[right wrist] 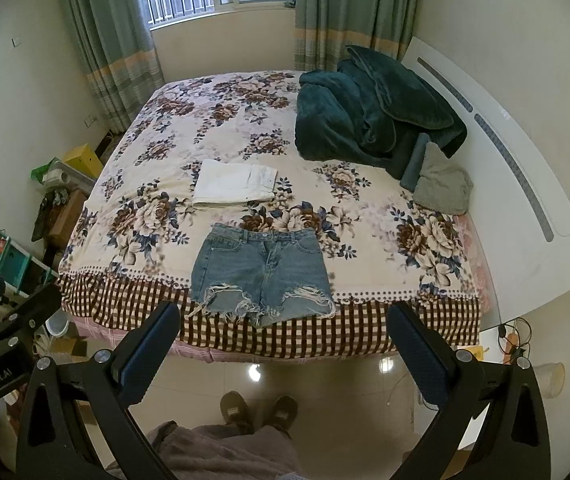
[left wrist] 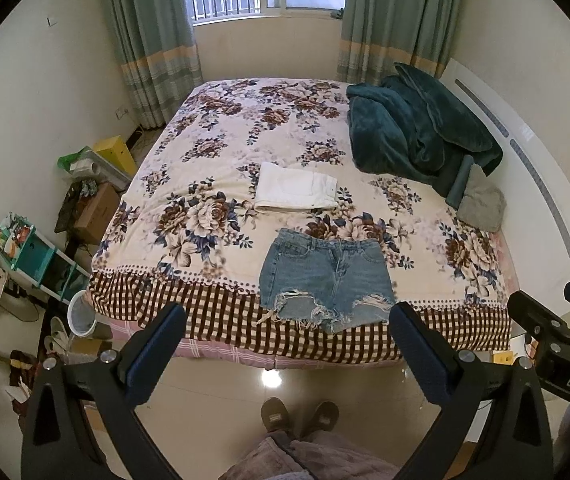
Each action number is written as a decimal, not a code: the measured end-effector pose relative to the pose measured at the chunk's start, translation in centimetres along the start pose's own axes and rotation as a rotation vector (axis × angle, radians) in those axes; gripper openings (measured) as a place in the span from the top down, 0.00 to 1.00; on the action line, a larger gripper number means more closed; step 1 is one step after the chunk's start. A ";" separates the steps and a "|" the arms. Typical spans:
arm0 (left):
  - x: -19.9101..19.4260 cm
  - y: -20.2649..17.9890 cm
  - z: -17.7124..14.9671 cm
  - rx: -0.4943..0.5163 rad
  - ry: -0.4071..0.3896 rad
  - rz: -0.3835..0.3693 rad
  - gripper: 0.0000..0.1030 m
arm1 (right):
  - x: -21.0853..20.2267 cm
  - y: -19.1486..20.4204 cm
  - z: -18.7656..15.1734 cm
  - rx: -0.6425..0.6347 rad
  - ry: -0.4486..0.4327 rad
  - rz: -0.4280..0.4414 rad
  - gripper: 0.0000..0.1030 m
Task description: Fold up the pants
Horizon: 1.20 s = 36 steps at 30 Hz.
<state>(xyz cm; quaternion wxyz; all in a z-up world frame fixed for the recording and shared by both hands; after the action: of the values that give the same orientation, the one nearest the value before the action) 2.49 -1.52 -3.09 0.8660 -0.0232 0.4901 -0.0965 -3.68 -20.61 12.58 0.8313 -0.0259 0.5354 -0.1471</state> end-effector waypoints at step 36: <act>-1.3 0.1 0.5 -0.015 -0.018 -0.017 0.00 | -2.0 1.2 1.3 -0.010 -0.021 -0.001 0.00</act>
<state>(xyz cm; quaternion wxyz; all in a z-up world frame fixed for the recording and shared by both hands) 2.25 -1.18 -1.73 0.8693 -0.0349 0.4827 -0.1000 -2.98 -19.06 14.68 0.8367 -0.0320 0.5273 -0.1447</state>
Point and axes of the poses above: each gripper's, at about its wrist camera, not at the fingertips, and x roughly the way its jaws point, y to its left, z to its top, the point moved 5 cm from there along x, roughly the way its jaws point, and after that the axes turned 10 degrees about -z, right-handed, at the moved point
